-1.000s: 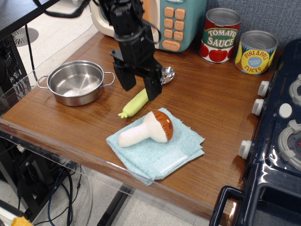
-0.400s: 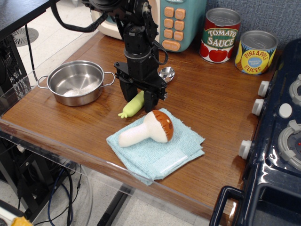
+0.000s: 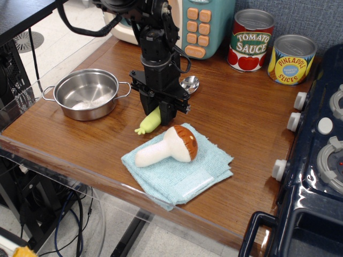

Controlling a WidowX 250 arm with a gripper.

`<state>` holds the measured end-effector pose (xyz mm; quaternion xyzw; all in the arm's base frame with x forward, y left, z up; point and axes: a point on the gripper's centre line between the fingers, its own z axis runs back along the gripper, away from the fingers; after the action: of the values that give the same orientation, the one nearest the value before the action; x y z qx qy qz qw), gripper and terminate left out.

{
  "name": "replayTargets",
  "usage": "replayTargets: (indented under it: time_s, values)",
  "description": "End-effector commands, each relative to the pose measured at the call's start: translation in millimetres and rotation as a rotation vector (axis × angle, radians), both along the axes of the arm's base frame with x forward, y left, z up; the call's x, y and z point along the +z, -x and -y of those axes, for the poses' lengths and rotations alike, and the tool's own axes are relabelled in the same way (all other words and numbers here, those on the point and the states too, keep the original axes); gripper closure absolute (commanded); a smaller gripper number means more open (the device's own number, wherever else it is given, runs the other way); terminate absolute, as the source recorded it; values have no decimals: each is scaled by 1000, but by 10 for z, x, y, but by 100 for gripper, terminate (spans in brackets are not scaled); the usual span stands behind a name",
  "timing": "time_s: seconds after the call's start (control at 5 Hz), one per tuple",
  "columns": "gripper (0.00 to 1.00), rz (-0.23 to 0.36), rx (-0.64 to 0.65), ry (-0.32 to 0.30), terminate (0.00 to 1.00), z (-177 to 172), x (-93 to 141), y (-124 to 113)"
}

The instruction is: PICK UP THE SPOON AND PUT NEAR THE VESSEL

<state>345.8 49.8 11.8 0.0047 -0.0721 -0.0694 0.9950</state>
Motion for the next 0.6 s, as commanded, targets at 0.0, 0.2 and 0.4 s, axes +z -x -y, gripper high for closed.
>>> replayTargets:
  time_s: [0.0,0.2,0.4]
  values:
    - [100,83,-135,-56,0,-183,613,-188]
    - [100,120,-314,-83,0,-234,891,-293]
    - [100,124,-560,-105,0,-190,984,-384]
